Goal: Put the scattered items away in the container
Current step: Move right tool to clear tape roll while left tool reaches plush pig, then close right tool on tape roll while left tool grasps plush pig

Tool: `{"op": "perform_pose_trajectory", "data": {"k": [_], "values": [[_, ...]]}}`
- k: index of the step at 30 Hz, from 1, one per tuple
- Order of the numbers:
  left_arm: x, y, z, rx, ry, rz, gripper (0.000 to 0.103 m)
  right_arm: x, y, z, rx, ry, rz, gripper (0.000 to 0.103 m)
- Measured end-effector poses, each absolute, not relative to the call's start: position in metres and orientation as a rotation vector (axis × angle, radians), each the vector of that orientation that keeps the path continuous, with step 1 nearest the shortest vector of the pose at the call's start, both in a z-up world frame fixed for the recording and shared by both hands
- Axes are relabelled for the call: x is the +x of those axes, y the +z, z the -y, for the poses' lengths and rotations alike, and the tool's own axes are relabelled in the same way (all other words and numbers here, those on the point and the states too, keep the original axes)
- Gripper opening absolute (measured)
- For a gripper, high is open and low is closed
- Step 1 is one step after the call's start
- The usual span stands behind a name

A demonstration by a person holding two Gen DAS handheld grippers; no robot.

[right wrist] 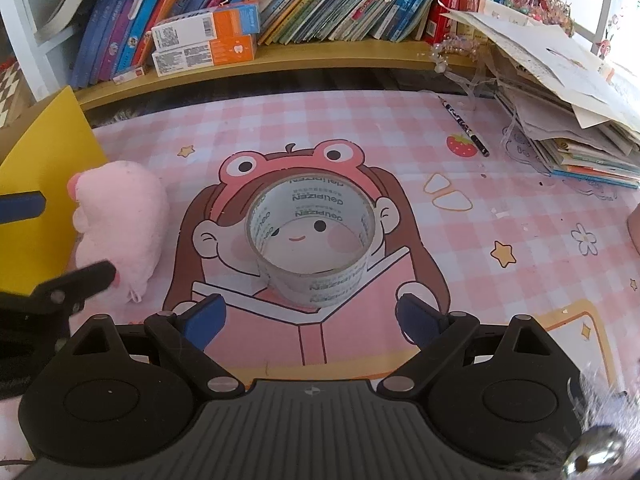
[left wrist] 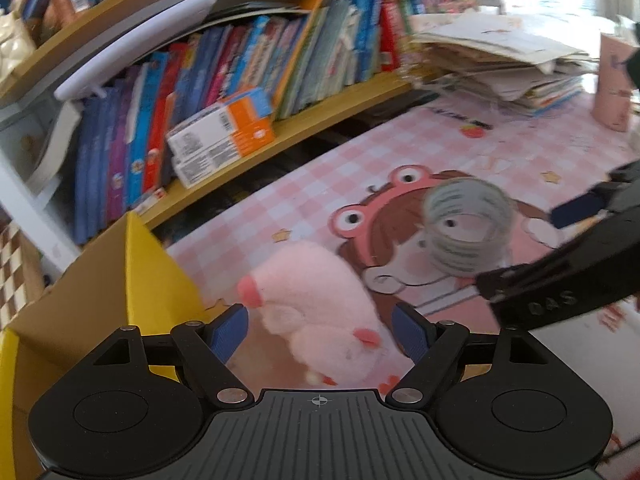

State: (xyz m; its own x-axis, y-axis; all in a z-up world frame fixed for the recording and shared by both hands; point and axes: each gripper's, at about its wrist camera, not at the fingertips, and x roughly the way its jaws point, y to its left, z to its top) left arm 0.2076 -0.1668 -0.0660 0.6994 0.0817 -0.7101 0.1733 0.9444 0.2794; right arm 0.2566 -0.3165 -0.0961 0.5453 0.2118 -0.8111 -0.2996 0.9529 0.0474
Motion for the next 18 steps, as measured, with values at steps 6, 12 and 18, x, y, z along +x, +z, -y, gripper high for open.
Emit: {"op": "perform_pose_trajectory", "data": {"k": [6,12,18], "values": [[0.223,-0.08,0.166,0.329,0.006,-0.831,0.081,0.267,-0.101,0.314,-0.1,0.306,-0.956,0.093],[0.232,-0.09,0.171,0.361,0.038,-0.823,0.086,0.279,-0.105,0.313,-0.098,0.298,-0.955,0.093],[0.242,-0.098,0.176,0.366,0.008,-0.841,0.086,0.292,-0.112,0.312,-0.094,0.304,-0.966,0.093]]}}
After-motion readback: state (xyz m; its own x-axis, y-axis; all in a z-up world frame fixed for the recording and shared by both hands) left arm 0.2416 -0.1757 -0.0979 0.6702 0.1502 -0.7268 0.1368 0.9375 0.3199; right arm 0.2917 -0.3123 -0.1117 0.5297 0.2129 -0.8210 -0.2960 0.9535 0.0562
